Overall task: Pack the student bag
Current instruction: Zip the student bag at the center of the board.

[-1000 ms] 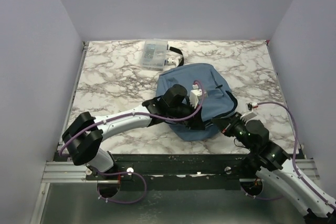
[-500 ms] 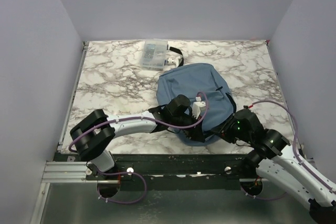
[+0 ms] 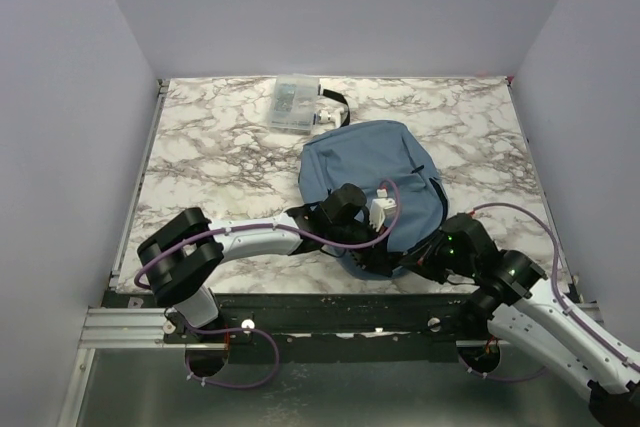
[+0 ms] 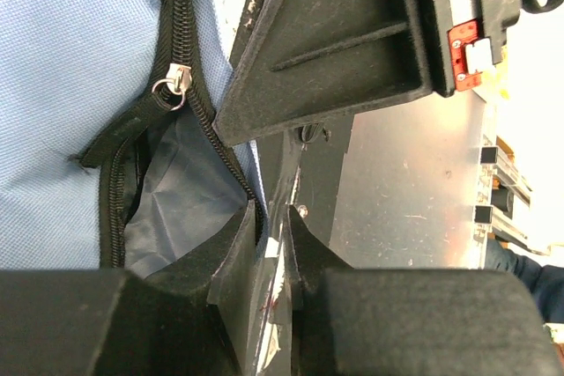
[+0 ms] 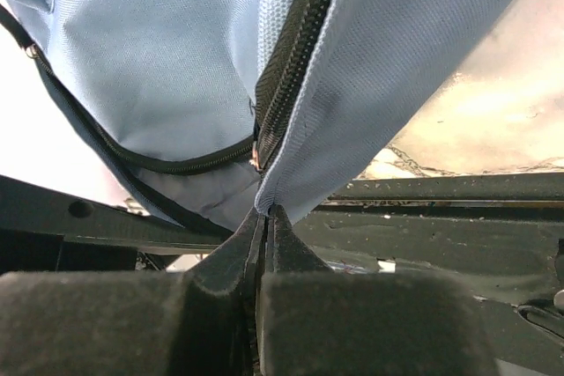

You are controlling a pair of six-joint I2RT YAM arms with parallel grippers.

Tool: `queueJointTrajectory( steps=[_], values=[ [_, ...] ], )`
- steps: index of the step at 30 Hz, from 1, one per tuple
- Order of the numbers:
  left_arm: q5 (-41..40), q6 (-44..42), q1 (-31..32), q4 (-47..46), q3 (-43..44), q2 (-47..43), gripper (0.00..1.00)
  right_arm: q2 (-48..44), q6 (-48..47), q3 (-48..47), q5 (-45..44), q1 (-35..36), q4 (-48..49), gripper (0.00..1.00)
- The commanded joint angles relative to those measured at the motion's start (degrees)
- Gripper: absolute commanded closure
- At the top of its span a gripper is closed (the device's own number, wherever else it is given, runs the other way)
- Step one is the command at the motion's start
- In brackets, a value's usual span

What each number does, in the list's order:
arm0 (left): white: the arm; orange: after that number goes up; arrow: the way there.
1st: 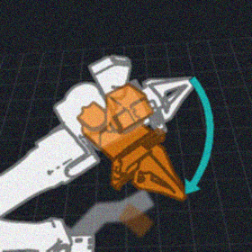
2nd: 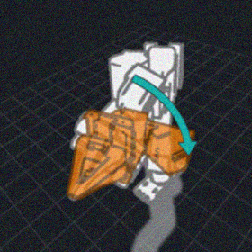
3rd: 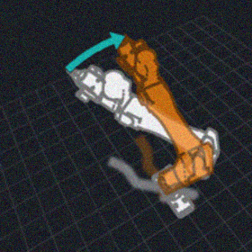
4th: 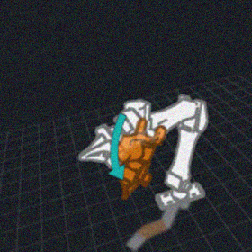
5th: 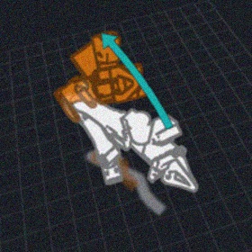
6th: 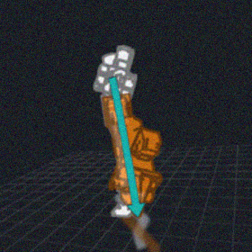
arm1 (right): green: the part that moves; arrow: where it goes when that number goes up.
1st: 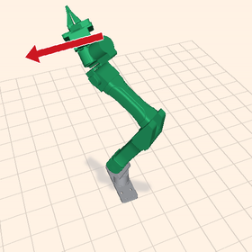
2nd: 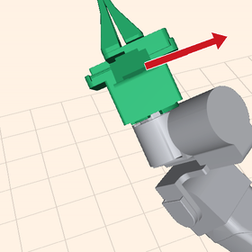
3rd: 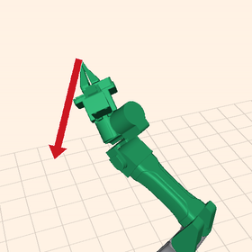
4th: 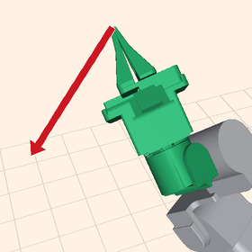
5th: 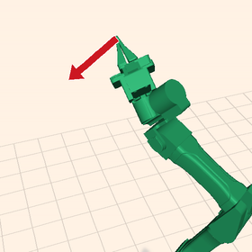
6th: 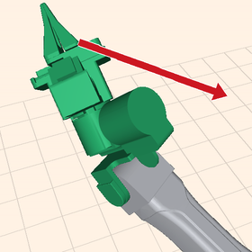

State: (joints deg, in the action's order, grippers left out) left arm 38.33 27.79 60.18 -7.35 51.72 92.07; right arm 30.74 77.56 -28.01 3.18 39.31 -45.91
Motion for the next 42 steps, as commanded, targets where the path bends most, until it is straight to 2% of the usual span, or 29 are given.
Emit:
queueJointTrajectory(
  steps=[1,7,10,19,29,42],
  values=[
    [3.5,-0.54,0.9,-0.61,1.45,0.21,0.78,-2.14,-0.78,2.85,1.26,-0.04,1.8,1.0],
    [6.17,1.29,-2.52,1.1,4.03,-0.36,0.68,-10.56,-4.27,5.48,-0.04,-0.03,0.98,1.0],
    [4.72,-0.78,-4.16,5.0,8.04,1.22,0.64,-14.39,-5.85,7.16,-0.28,-0.04,1.17,0.99],
    [11.11,-3.82,-6.05,11.48,20.65,13.69,0.56,-17.8,-7.76,8.63,-0.85,-0.03,0.16,0.99],
    [13.06,-6.38,-5.97,11.49,21.76,16.97,0.54,-16.92,-8.13,8.31,-0.81,-0.03,0.45,0.99],
    [4.27,-10.95,-4.21,10.78,19.43,18.01,0.51,-17.35,-7.82,7.97,-0.98,-0.04,0.2,0.99]
  ],
)
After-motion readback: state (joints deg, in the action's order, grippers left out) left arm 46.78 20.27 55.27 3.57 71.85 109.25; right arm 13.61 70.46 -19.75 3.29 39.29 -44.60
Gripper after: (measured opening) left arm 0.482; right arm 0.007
